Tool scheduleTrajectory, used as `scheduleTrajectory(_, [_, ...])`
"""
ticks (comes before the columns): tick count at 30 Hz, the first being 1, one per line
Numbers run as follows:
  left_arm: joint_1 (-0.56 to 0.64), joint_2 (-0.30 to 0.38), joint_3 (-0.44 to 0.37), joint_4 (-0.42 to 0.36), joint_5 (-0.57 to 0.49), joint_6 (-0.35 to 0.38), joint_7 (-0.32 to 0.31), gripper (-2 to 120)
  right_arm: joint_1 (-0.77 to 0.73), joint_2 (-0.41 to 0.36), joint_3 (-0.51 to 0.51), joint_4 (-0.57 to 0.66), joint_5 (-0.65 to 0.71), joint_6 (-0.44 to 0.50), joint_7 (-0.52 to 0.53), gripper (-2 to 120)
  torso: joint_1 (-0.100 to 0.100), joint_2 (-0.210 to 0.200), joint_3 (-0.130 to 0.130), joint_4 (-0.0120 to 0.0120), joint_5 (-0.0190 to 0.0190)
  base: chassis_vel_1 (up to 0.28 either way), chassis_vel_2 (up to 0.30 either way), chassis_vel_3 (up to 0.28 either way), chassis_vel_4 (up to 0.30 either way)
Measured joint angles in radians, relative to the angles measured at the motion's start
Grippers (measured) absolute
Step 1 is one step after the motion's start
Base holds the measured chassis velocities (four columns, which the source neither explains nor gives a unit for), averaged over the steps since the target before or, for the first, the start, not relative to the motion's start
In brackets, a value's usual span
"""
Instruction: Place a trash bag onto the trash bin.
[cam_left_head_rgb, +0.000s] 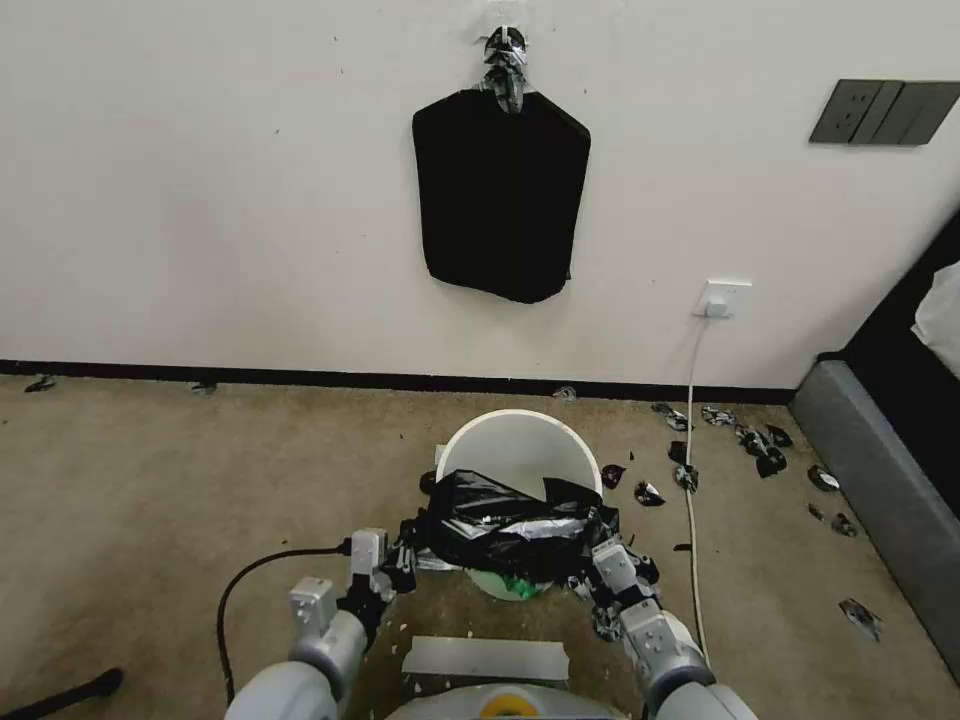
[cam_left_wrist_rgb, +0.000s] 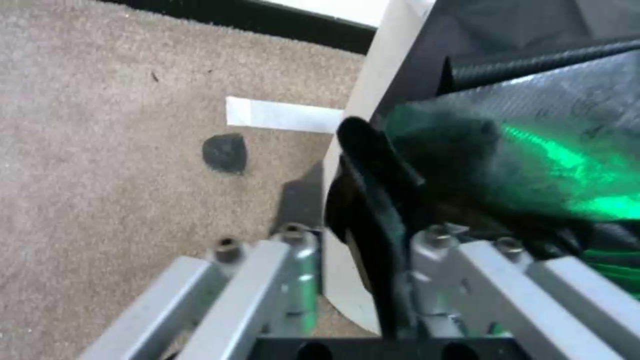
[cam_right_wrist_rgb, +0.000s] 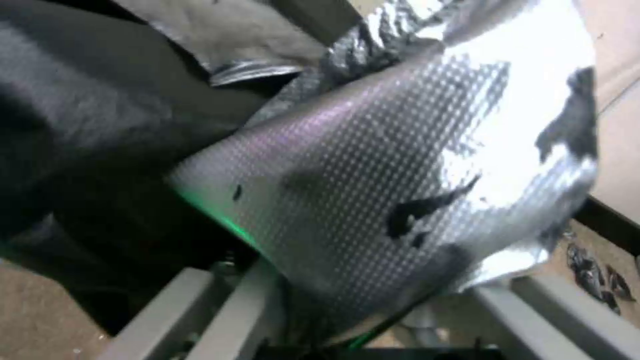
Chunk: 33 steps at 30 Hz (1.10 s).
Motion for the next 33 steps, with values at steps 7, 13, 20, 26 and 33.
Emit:
scheduleTrajectory(7, [0.018,0.019,-0.034,-0.024,0.018,0.003,0.076,48,-0.023,-0.022,0.024,0.082,0.001,-0.081,-0.033,47,0.000,0.000,0.000,0.0000,0.0001,0.000,0.000,0.000,0.000])
scheduleTrajectory(13, [0.038,0.028,-0.066,-0.039,0.052,0.004,0.149,65,-0.054,-0.049,0.048,0.131,-0.003,-0.119,-0.070,66,0.000,0.000,0.000,0.0000,0.0000,0.000,0.000,0.000,0.000])
scheduleTrajectory(20, [0.060,0.036,-0.099,-0.050,0.080,-0.018,0.225,93,-0.086,-0.060,0.071,0.177,-0.015,-0.126,-0.104,92,0.000,0.000,0.000,0.0000,0.0000,0.000,0.000,0.000,0.000])
scheduleTrajectory(26, [0.073,0.034,-0.122,-0.066,0.089,-0.054,0.268,100,-0.114,-0.065,0.094,0.213,-0.017,-0.123,-0.119,100,0.000,0.000,0.000,0.0000,0.0000,0.000,0.000,0.000,0.000])
scheduleTrajectory(33, [0.115,-0.021,-0.199,-0.128,0.076,-0.136,0.401,100,-0.153,-0.105,0.137,0.291,-0.020,-0.080,-0.149,100,0.000,0.000,0.000,0.0000,0.0000,0.000,0.000,0.000,0.000])
